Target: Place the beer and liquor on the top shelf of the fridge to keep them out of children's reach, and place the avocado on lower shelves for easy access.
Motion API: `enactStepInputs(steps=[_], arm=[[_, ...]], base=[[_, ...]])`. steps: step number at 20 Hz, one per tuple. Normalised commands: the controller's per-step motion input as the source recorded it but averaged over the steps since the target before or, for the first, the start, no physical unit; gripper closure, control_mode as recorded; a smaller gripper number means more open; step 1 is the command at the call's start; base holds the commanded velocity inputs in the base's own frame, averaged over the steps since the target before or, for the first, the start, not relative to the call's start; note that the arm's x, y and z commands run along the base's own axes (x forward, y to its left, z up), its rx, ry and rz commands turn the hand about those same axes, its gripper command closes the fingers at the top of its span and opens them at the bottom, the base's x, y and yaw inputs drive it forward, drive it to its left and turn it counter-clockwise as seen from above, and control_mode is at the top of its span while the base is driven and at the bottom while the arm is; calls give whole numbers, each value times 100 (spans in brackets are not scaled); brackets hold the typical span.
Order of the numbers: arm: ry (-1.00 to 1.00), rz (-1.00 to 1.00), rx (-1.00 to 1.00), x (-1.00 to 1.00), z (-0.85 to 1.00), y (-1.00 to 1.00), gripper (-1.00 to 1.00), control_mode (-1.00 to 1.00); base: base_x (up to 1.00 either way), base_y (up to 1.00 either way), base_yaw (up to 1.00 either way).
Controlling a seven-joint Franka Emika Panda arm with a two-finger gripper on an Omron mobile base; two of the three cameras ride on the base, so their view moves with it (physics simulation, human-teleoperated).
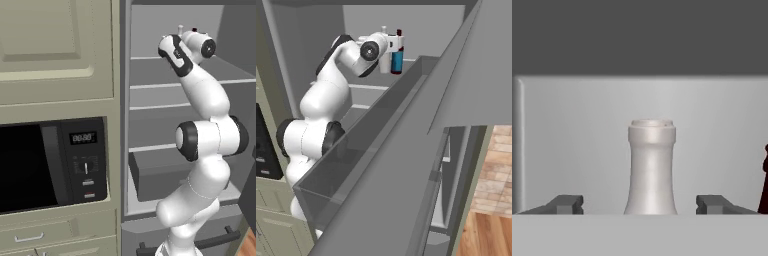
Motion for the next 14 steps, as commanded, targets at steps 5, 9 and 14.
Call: enactStepInputs(steps=[5, 9, 14], arm=[[-1, 0, 0, 0, 4, 0, -100, -100], [0, 0, 0, 0, 26, 0, -100, -100], [0, 0, -2, -4, 36, 1, -100, -100]], base=[[0, 0, 0], [0, 0, 0], [0, 0, 0]])
